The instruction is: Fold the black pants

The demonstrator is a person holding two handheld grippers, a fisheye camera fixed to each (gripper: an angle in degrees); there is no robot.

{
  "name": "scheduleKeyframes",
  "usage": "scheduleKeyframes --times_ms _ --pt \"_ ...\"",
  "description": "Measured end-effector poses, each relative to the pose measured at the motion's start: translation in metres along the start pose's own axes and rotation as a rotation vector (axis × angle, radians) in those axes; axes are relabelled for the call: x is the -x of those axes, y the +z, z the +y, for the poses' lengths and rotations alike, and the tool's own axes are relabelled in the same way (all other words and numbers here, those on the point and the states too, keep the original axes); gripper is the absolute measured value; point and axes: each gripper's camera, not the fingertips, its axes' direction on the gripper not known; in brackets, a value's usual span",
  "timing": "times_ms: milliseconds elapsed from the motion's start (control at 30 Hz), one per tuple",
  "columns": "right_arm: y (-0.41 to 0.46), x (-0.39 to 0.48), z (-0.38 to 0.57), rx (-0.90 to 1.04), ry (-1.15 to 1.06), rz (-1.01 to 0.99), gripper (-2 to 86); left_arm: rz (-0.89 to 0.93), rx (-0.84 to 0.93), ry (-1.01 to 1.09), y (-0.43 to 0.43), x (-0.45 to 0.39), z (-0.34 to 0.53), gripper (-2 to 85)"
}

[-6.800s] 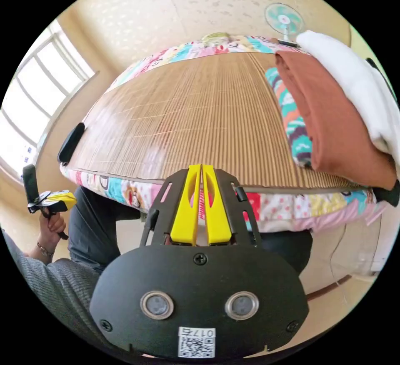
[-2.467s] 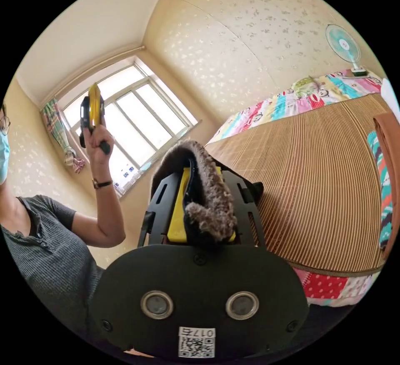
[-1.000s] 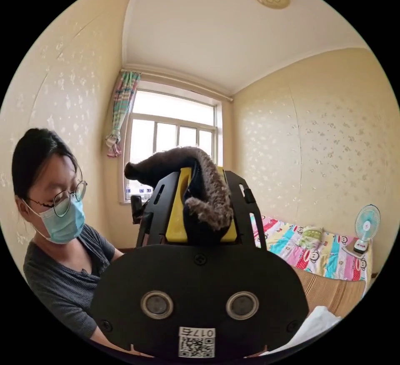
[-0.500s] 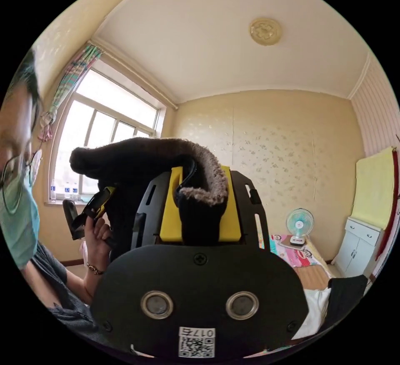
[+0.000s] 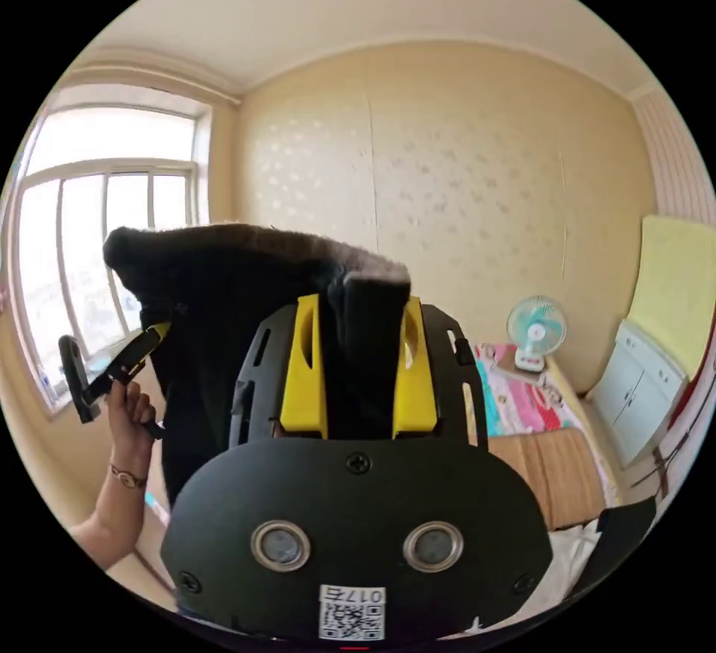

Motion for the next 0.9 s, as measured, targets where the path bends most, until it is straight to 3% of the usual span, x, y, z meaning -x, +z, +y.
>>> scheduleKeyframes --times_ms 100,233,367,467,600,700,900 --pt "0.067 -0.073 0.031 0.092 0.179 -0.157 10.1 -0.032 0.142 0.04 0.046 0.037 0.009 9.7" --pt "0.129 -0.124 0.15 0.161 0.159 -0.237 9.6 -0.076 0.43 0.124 0.092 0.089 0.135 9.4" --pt "0.25 -0.17 0.351 0.528 0.19 -0.151 9.6 -0.119 0.8 0.032 0.115 0.144 0.315 9.9" --pt "0.313 -0.168 0.506 0.796 0.189 -0.166 9.6 -0.125 0.9 -0.036 0.09 0.155 0.414 10.0" --pt "0.332 -0.128 0.648 0.909 0.133 -0.182 10.1 -0.227 0.88 -0.062 0.047 0.148 0.464 10.9" --pt "0.324 -0.103 0.694 0.83 0.032 -0.088 10.2 -0.215 0.736 -0.079 0.004 0.14 0.462 11.2" --pt "0.345 -0.108 0.728 0.821 -0.133 0.053 8.8 -0.147 0.726 -0.103 -0.026 0.14 0.487 11.0"
